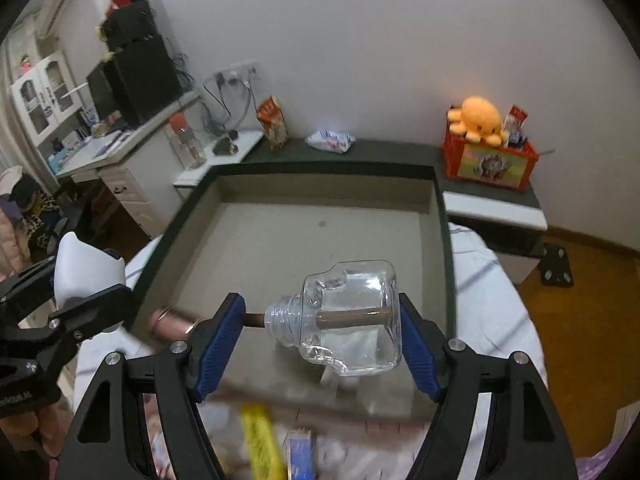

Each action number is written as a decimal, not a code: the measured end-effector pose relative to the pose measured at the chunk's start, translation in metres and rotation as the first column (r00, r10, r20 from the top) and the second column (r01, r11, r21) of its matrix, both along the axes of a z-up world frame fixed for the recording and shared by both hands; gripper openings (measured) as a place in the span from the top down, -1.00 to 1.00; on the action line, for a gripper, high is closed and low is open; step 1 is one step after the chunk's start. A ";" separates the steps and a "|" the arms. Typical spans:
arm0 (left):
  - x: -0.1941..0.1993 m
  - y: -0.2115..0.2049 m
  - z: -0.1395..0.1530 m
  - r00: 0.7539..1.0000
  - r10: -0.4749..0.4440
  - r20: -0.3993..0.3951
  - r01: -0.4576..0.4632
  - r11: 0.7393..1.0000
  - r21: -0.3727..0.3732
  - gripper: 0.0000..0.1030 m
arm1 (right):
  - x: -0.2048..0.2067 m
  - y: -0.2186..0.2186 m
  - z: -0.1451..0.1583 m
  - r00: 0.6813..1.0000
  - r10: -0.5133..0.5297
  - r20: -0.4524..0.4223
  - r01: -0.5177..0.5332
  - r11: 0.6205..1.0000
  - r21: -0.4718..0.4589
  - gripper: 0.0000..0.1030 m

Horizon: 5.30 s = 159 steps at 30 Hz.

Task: Organize rigid objects
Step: 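Lower adapter and glass jar into the pink box and open both grippers, then withdraw both grippers from the box back over the table, then grasp the black hair clip with the left gripper while the right grasps the white charger, then carry hair clip and charger into the pink box and open both grippers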

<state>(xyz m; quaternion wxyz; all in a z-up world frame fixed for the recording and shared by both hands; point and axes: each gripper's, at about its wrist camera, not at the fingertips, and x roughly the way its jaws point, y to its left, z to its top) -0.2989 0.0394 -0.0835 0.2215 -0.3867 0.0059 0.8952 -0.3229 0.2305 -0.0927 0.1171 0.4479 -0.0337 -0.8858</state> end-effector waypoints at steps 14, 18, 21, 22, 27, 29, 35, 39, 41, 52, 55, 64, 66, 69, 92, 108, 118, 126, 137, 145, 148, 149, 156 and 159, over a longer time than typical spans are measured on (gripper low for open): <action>-0.058 0.012 -0.070 0.980 0.068 0.186 -0.050 0.994 -0.097 -0.78 | -0.045 -0.001 -0.044 0.990 -0.034 0.139 0.015 0.991 0.136 -0.64; -0.046 0.007 -0.056 0.987 0.071 0.145 -0.059 0.994 -0.088 -0.89 | -0.040 -0.001 -0.040 0.990 -0.043 0.133 0.023 0.989 0.143 -0.66; -0.033 -0.003 -0.041 0.990 0.099 0.099 -0.090 0.992 -0.083 -0.92 | -0.031 0.002 -0.031 0.993 -0.045 0.105 0.032 0.992 0.120 -0.66; -0.027 -0.008 -0.035 0.991 0.107 0.082 -0.101 0.992 -0.072 -0.92 | -0.026 0.004 -0.026 0.995 -0.048 0.089 0.038 0.994 0.105 -0.66; 0.019 -0.030 0.001 0.988 0.148 -0.048 -0.149 0.989 -0.018 -0.99 | 0.016 0.014 0.002 0.998 -0.057 0.000 0.057 0.998 0.004 -0.66; 0.042 -0.037 0.015 0.980 0.162 -0.114 -0.164 0.986 -0.010 -0.99 | 0.038 0.016 0.012 0.998 -0.061 -0.035 0.061 0.998 -0.020 -0.66; 0.115 -0.051 0.042 0.937 0.215 -0.275 -0.228 0.974 -0.015 -0.99 | 0.130 0.013 0.035 0.985 -0.078 -0.151 0.065 0.994 -0.085 -0.67; 0.159 -0.060 0.043 0.910 0.246 -0.333 -0.272 0.962 -0.031 -1.00 | 0.187 0.006 0.038 0.976 -0.093 -0.199 0.072 0.992 -0.107 -0.67; 0.176 -0.062 0.038 0.912 0.255 -0.321 -0.283 0.958 -0.040 -0.99 | 0.207 0.001 0.036 0.972 -0.099 -0.215 0.079 0.992 -0.099 -0.67; 0.240 -0.074 -0.006 0.936 0.288 -0.202 -0.301 0.953 -0.036 -0.99 | 0.267 -0.008 0.005 0.985 -0.083 -0.150 0.076 0.996 -0.048 -0.67; 0.248 -0.075 -0.009 0.939 0.286 -0.191 -0.296 0.955 -0.023 -0.99 | 0.271 -0.006 0.004 0.985 -0.092 -0.146 0.086 0.995 -0.046 -0.67; 0.255 -0.068 0.002 0.937 0.278 -0.211 -0.288 0.958 -0.018 -0.99 | 0.275 -0.008 0.012 0.980 -0.102 -0.168 0.095 0.994 -0.045 -0.67; 0.256 -0.067 0.003 0.937 0.276 -0.216 -0.287 0.958 -0.020 -0.99 | 0.275 -0.009 0.012 0.981 -0.098 -0.167 0.091 0.995 -0.048 -0.67; 0.256 -0.065 0.004 0.936 0.275 -0.220 -0.287 0.958 -0.024 -0.99 | 0.276 -0.011 0.013 0.981 -0.093 -0.167 0.087 0.995 -0.042 -0.67; 0.252 -0.074 0.010 0.925 0.270 -0.267 -0.293 0.955 -0.049 -0.99 | 0.279 -0.012 0.024 0.979 -0.099 -0.180 0.096 0.995 -0.026 -0.67; 0.147 -0.064 -0.075 0.978 0.197 -0.069 -0.206 0.964 -0.166 -0.99 | 0.215 0.001 -0.013 0.985 -0.162 -0.065 0.164 0.986 0.027 -0.67; 0.104 -0.056 -0.100 0.989 0.149 0.017 -0.142 0.965 -0.221 -1.00 | 0.176 0.003 -0.043 0.987 -0.160 0.013 0.160 0.987 0.034 -0.67; 0.091 -0.066 -0.108 0.986 0.121 0.112 -0.104 0.984 -0.147 -0.94 | 0.158 0.000 -0.061 0.988 -0.143 0.058 0.142 0.990 0.015 -0.67; 0.088 -0.068 -0.105 0.989 0.102 0.107 -0.085 0.985 -0.151 -0.87 | 0.158 0.021 -0.061 0.979 -0.198 0.045 0.200 0.980 -0.024 -0.49; 0.087 -0.074 -0.104 0.989 0.100 0.113 -0.087 0.990 -0.111 -0.87 | 0.152 0.025 -0.064 0.981 -0.185 0.054 0.188 0.981 -0.053 0.00; 0.087 -0.076 -0.103 0.988 0.101 0.116 -0.090 0.992 -0.092 -0.87 | 0.151 0.023 -0.063 0.985 -0.166 0.050 0.169 0.983 -0.071 0.28; 0.087 -0.076 -0.103 0.988 0.102 0.118 -0.093 0.992 -0.083 -0.87 | 0.151 0.023 -0.062 0.985 -0.165 0.048 0.168 0.983 -0.071 0.35; 0.093 -0.084 -0.100 0.986 0.111 0.122 -0.106 0.993 -0.049 -0.87 | 0.159 0.032 -0.058 0.984 -0.174 0.038 0.178 0.977 -0.116 0.51; 0.098 -0.088 -0.095 0.986 0.119 0.117 -0.115 0.993 -0.038 -0.87 | 0.162 0.033 -0.052 0.983 -0.180 0.027 0.182 0.976 -0.116 0.53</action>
